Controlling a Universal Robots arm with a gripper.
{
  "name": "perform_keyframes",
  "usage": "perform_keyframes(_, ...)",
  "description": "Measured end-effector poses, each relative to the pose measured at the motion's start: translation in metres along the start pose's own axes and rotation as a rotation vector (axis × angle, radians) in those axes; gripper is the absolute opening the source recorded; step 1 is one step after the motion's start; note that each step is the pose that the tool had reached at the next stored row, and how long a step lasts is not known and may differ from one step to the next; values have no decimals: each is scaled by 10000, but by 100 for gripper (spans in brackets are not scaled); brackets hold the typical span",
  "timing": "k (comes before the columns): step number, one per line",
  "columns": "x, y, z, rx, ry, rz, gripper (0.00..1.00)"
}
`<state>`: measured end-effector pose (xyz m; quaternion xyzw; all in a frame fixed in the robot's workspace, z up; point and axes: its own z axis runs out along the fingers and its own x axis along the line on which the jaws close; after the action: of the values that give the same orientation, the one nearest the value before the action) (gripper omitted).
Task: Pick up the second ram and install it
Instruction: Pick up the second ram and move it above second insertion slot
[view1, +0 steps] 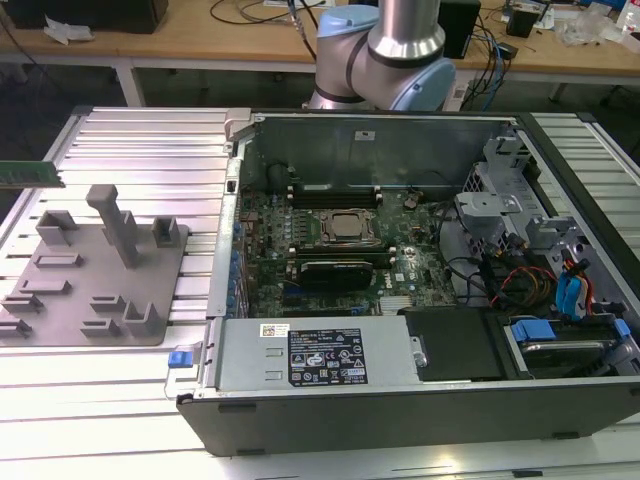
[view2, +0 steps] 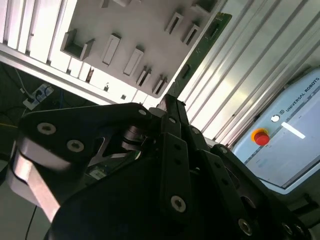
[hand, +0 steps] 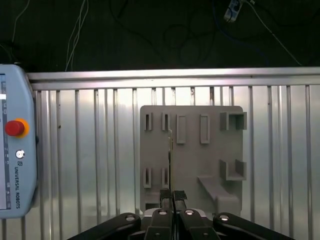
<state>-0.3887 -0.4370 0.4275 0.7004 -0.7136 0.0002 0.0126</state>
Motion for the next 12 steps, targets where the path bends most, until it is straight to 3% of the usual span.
perform_keyframes(12,-8,-407,-8,0,0,1,9)
